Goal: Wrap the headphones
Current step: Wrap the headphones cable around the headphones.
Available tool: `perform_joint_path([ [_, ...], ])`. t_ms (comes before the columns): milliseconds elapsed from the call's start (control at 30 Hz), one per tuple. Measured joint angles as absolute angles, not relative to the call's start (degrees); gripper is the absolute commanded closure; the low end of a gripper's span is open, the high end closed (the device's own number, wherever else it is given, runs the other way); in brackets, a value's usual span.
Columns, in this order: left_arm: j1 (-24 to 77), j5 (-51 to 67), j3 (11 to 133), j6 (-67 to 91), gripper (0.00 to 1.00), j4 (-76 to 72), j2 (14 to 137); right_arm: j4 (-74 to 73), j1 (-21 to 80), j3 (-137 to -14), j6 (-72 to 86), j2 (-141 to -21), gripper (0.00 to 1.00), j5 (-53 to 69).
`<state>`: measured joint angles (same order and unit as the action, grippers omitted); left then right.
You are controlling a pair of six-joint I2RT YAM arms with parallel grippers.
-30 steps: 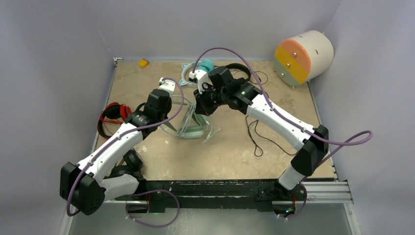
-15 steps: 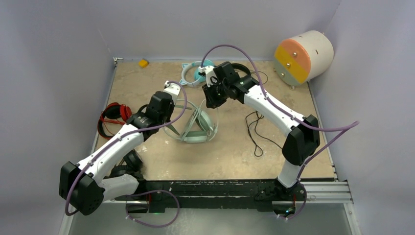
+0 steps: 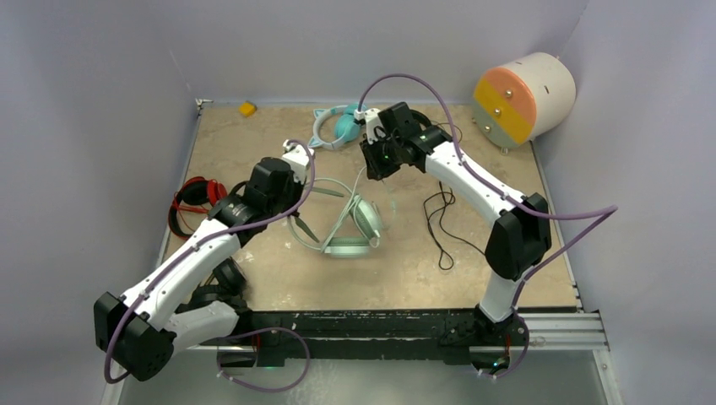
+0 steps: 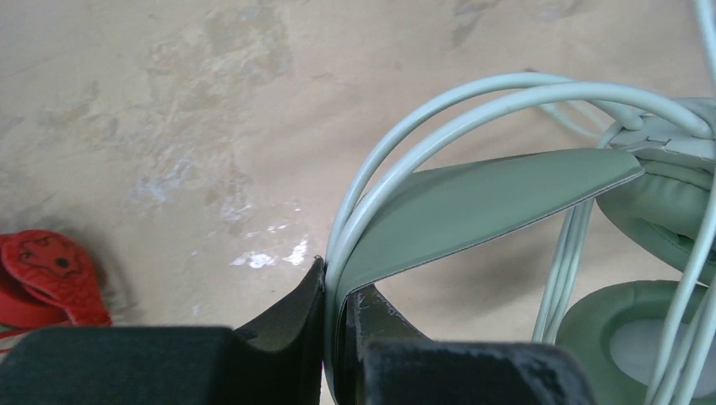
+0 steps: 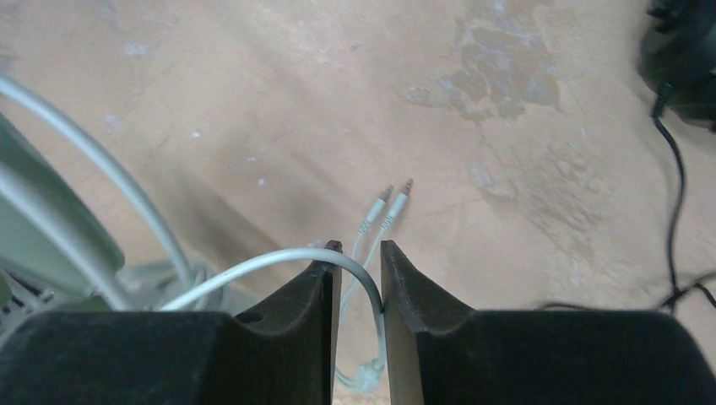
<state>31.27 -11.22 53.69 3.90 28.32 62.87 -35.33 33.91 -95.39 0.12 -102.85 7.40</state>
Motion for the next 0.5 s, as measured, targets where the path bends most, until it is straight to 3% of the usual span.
perform_joint_path([
  [267,31.3,-4.7,67.0,14.9,1.0,38.9,64.4,-17.6,26.9,-79.7,5.9,-101.1,0.68,27.5],
  [500,31.3,0.3,75.5,22.2,1.0,46.5,66.3,-1.2,25.5,-69.1,12.1,-99.5,0.57,36.0],
])
